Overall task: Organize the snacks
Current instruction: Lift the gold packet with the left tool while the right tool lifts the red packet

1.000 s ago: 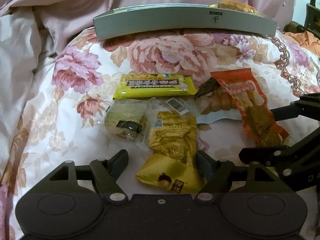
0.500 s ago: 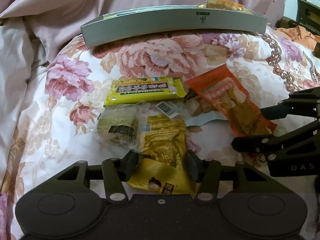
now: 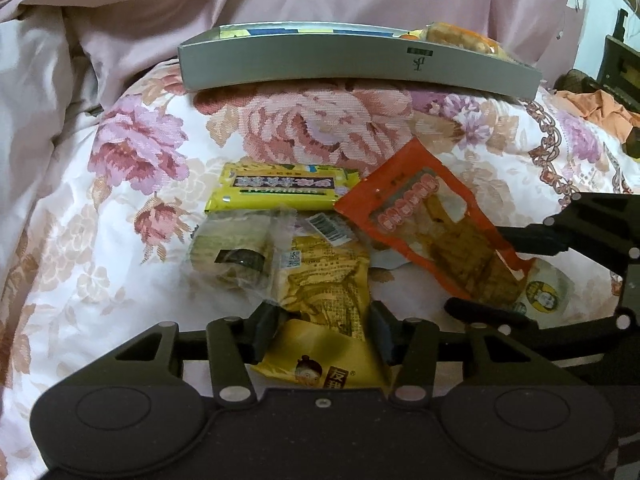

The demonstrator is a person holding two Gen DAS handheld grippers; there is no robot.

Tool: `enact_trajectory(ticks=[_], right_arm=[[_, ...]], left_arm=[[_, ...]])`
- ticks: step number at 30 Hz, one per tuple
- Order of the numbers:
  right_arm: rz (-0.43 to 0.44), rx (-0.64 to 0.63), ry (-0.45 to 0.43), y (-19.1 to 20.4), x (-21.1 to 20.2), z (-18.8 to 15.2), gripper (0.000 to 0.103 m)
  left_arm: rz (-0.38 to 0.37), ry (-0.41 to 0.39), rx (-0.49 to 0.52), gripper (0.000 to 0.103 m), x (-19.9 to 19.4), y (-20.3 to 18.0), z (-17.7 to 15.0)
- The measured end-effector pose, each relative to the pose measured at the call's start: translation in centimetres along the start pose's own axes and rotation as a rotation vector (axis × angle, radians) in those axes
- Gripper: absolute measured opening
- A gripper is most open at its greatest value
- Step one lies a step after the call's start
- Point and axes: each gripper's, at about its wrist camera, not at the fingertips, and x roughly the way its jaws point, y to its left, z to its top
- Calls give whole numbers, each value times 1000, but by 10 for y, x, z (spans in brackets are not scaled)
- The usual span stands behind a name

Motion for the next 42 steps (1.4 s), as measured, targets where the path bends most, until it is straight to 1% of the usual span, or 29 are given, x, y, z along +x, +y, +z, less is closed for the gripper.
enact_trajectory(ticks=[3,11,16,21,26,30,35,40,42], right_arm=[[-24,-30,-7,3,-1,0,54],[-85,-112,-43,9,-1,-1,53],[-120,-152,-78,12,-3,-2,53],[-153,-176,-121,13,-6,-3,53],[-200,-199,-179,13,-13,-3,53],[-231,-193,-214,11,-16,-2,53],[-284,-186,-273,8,-23,-2,53],[-316,-139,-319,-3,-26,1,54],[-325,-122,-335,-7,-27,3,54]], left_arm=[[-12,0,-10,52,-1,-1,0],[-65,-9,-87,52,-6,0,0],[-82,-37,-122,52,-9,2,0],[-125,-63,-157,52,-15,1,1],[-136,-121,-154,52,-23,-2,2],[-121,-204,-152,52,-33,-2,3],[-109,-278,-189,52,-40,3,4],[-77,-344,-224,52,-46,9,3],[-54,-373,-221,52,-51,10,3]])
